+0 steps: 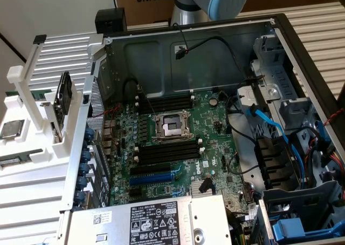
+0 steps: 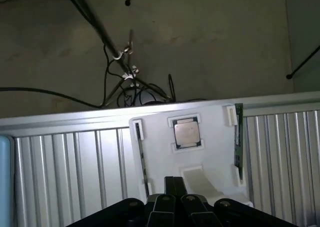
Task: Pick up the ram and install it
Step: 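Pick up the ram and move it above insertion slot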
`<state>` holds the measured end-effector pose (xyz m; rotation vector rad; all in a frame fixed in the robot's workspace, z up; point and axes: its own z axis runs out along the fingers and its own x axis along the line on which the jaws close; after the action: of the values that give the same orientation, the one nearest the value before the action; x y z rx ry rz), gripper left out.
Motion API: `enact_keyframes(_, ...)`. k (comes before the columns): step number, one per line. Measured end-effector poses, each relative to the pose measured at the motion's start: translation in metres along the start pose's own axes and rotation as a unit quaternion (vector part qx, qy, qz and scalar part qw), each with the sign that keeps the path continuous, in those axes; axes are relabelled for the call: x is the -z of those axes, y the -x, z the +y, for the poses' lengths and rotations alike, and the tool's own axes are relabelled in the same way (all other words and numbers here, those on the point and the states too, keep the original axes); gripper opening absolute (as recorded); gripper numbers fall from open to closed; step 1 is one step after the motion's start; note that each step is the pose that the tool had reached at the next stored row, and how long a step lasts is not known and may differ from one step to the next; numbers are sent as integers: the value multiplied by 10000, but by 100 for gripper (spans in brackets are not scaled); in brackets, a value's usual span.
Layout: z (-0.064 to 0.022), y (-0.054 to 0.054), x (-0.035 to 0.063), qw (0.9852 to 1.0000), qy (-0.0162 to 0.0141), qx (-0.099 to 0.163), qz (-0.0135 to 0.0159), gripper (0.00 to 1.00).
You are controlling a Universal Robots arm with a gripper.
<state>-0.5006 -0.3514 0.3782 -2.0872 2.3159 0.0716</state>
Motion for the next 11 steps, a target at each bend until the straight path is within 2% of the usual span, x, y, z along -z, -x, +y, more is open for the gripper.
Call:
enact_keyframes(3,12,-3,-51,10000,-20,0,-2,10)
enact_keyframes(4,32,-8,-90,10000,-45,29,-4,10)
enact_keyframes(5,34,-9,-104,10000,-50,43,-6,10)
enact_keyframes(8,58,-12,-136,9999,-48,89,-4,10)
enact_keyframes(11,92,-18,-164,9999,-50,138,21,10)
